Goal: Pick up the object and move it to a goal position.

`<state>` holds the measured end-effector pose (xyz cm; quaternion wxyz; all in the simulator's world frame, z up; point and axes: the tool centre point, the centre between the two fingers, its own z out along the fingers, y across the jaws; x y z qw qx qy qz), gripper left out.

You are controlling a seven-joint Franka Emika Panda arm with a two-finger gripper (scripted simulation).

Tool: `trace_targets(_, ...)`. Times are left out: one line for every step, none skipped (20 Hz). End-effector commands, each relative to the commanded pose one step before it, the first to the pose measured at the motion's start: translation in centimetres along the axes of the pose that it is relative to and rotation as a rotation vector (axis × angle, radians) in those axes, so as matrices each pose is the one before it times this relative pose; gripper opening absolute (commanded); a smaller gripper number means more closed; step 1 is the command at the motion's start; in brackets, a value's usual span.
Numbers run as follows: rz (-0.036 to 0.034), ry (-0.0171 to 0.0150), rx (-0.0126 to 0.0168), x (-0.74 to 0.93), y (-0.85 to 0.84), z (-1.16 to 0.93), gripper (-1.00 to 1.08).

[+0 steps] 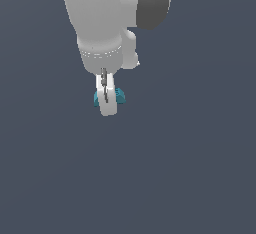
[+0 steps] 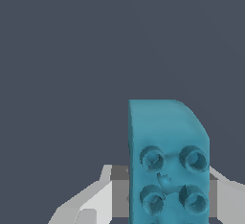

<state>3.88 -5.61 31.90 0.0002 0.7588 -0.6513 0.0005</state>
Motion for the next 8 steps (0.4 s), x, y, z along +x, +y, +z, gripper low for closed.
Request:
trace_targets(-0.00056, -0.00016, -0.00056, 0.003, -0.063, -1.206, -1.0)
trace_targets(0.0, 0.0, 0.0, 0.011, -0.032, -0.327, -1.0)
trace_targets(-0.00042, -0.00023, 0.00008, -0.009, -0.036, -0.271, -1.0)
trace_targets(0.0, 0.0, 0.0, 0.009, -0.03, -0.214, -1.0)
trace_targets(0.0, 0.0, 0.0, 0.007, -0.027, -0.161, -1.0)
trace_targets(-0.00039, -0.00028, 0.00009, -0.01, -0.025, -0.112, -1.0)
trace_targets(0.0, 0.0, 0.0, 0.003, -0.014, -0.063, -1.0)
trace_targets(0.0, 0.0, 0.0, 0.001, -0.005, -0.02, -1.0)
